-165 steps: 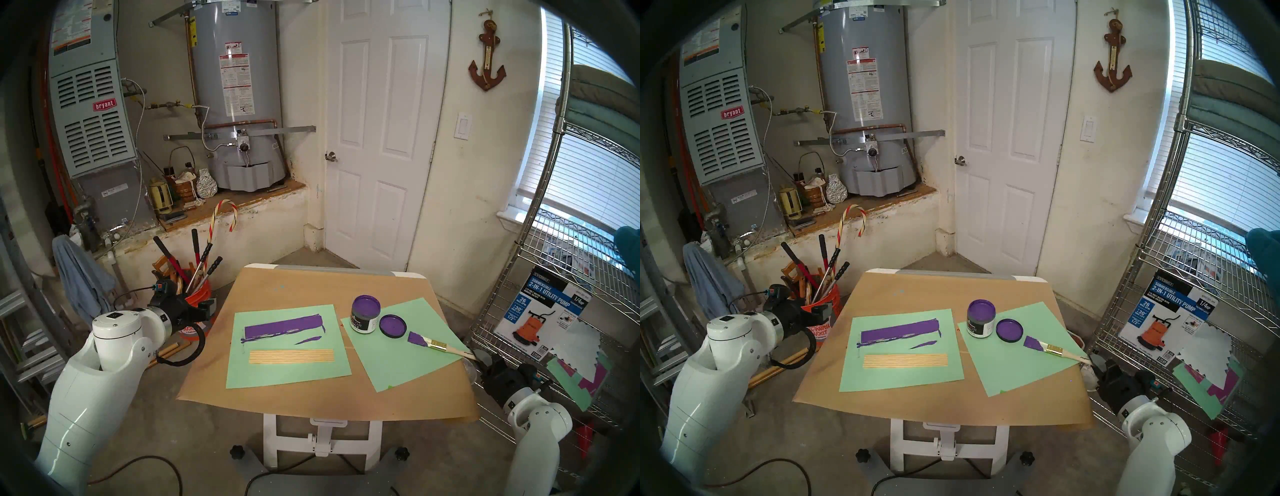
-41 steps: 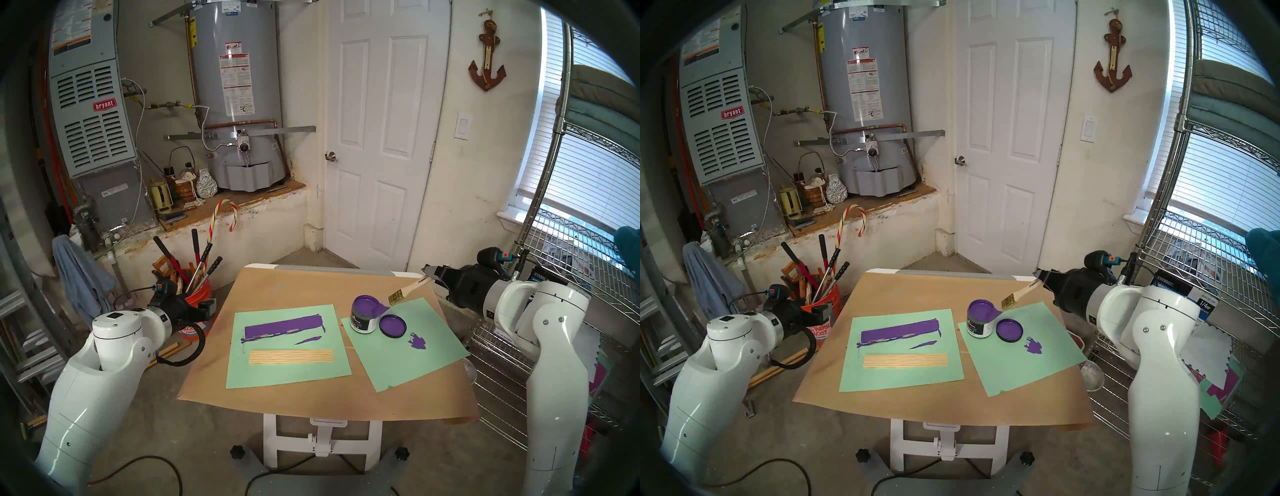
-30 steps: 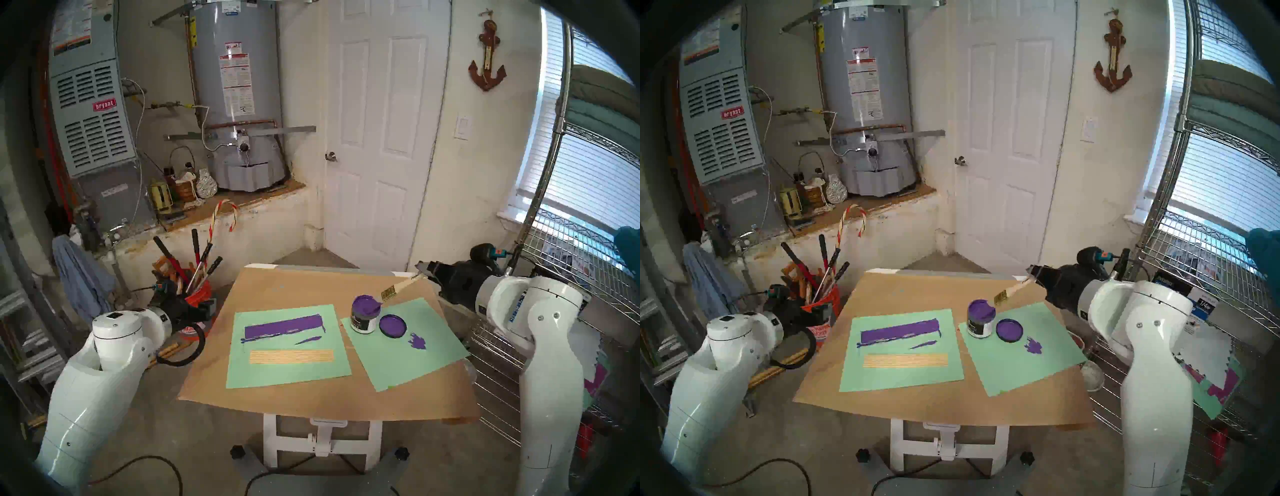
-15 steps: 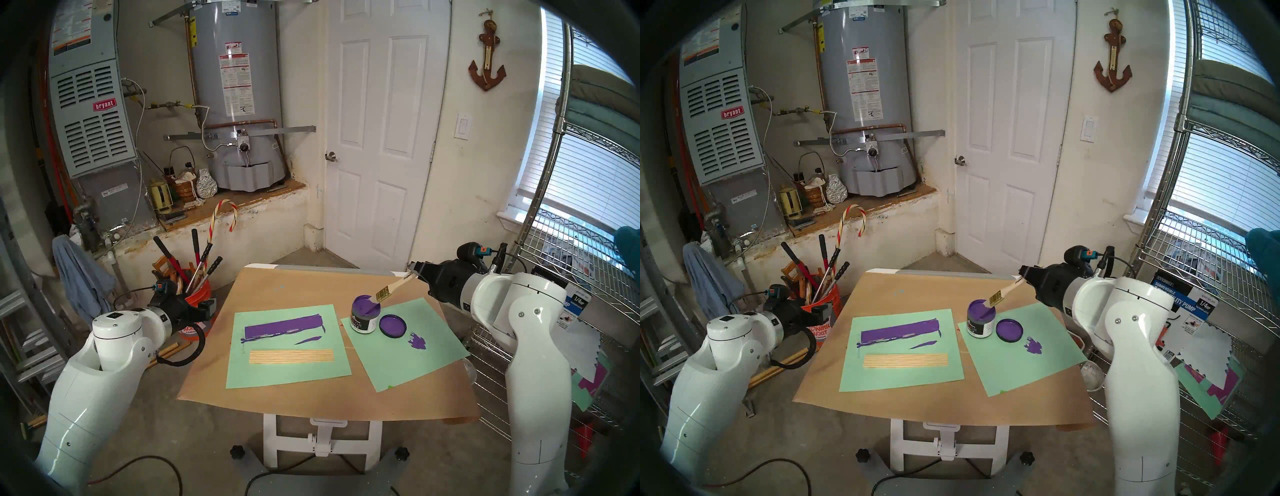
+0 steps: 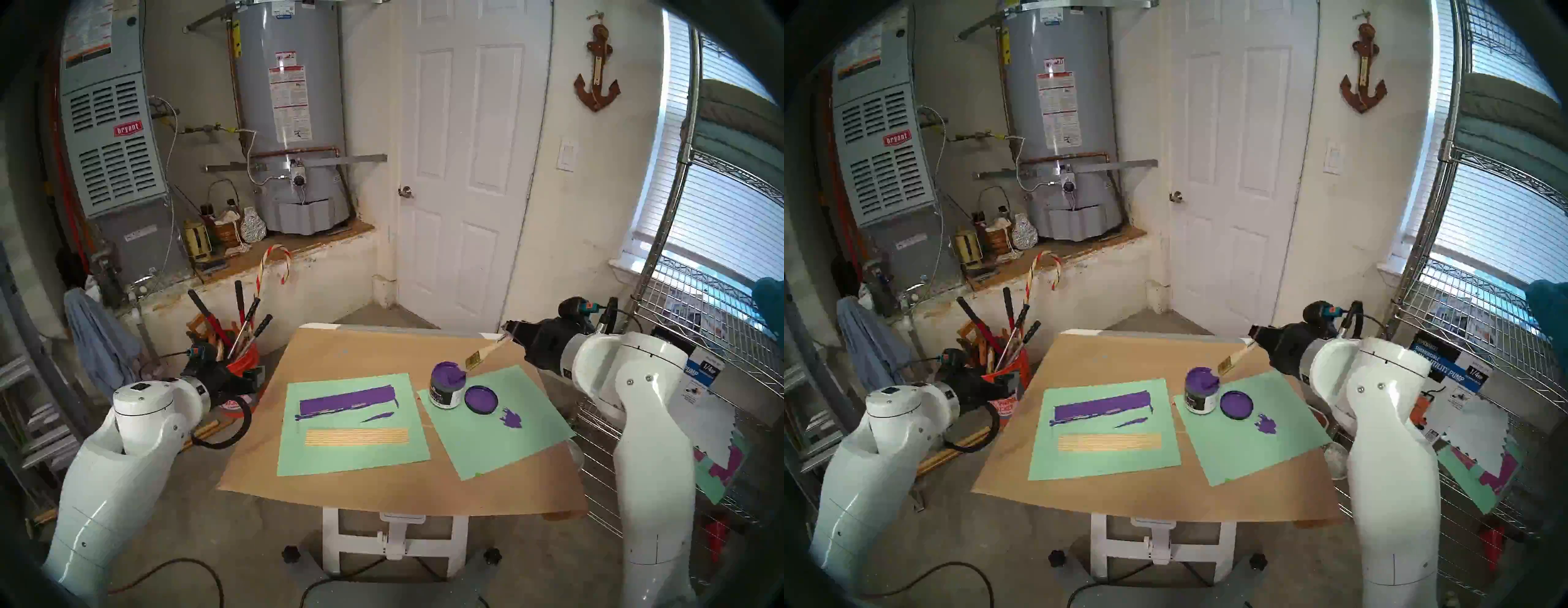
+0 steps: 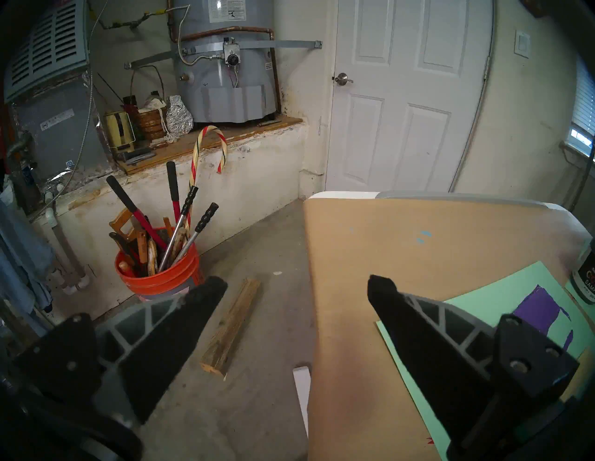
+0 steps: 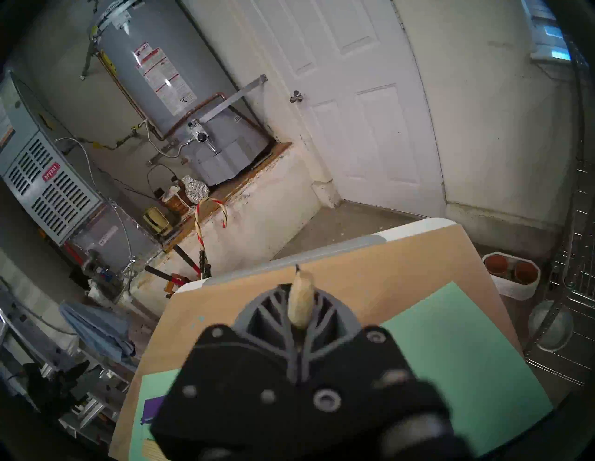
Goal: Pick up brush, dip the brush into paint, and paint the wood
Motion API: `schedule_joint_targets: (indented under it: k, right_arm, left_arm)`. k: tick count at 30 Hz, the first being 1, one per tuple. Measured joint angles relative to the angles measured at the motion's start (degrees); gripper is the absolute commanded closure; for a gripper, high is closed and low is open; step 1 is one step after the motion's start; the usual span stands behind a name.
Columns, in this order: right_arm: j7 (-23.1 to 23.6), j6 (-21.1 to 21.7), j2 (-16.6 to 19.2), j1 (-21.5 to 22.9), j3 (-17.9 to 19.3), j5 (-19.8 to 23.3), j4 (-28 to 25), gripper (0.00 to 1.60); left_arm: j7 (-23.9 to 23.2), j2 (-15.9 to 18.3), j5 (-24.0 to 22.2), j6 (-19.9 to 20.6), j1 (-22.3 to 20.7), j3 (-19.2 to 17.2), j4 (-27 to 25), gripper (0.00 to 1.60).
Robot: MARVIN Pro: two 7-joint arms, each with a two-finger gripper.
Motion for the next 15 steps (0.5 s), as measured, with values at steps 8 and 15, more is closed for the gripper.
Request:
schedule_joint_targets:
  k: [8,15]
  right_arm:
    - [0.82,-0.31,0.12,-0.38,-1.19,-1.23,-0.01,1.60]
    - [1.65,-1.15,0.74,-1.60,-2.43,-2.82,0.02,1.60]
  left_arm:
    - [0.00,0.00,0.00,0.01,0.00,0.00,0.00,0.00]
    - [0.00,0.00,0.00,0.01,0.00,-0.03,-0.02,0.00]
